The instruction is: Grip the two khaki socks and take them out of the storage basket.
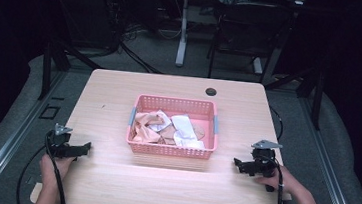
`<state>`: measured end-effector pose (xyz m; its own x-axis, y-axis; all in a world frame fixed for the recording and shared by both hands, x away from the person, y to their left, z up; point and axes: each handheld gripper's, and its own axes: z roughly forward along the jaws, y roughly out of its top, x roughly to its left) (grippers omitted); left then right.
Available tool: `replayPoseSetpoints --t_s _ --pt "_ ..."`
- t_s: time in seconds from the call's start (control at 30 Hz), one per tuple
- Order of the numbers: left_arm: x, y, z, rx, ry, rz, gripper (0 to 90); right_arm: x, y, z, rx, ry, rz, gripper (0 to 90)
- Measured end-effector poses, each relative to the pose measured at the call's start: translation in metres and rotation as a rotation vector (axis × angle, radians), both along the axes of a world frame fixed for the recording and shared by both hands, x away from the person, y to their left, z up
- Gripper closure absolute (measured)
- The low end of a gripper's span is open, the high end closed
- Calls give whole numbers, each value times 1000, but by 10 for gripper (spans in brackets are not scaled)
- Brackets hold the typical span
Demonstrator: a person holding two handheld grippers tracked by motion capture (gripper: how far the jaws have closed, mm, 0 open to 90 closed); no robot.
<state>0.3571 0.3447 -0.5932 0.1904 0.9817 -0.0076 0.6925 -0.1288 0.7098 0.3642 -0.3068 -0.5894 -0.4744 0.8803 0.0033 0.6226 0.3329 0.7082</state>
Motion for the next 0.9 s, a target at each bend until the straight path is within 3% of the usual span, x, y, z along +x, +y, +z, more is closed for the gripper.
replayPoseSetpoints --t_s 0.3,0.63,0.73,0.8,0.9 --pt "0 0 0 2 -1 2 0 0 0 0 1 0 1 0" --pt "0 -2 2 4 11 -38 0 0 0 0 0 0 2 0" --pt "-1 -1 6 -1 13 -52 0 0 0 0 0 0 0 0" --pt "-2 0 15 -28 -13 -54 0 0 0 0 0 0 0 0" --pt "-3 -2 20 -19 -15 -74 1 0 0 0 1 0 0 0"
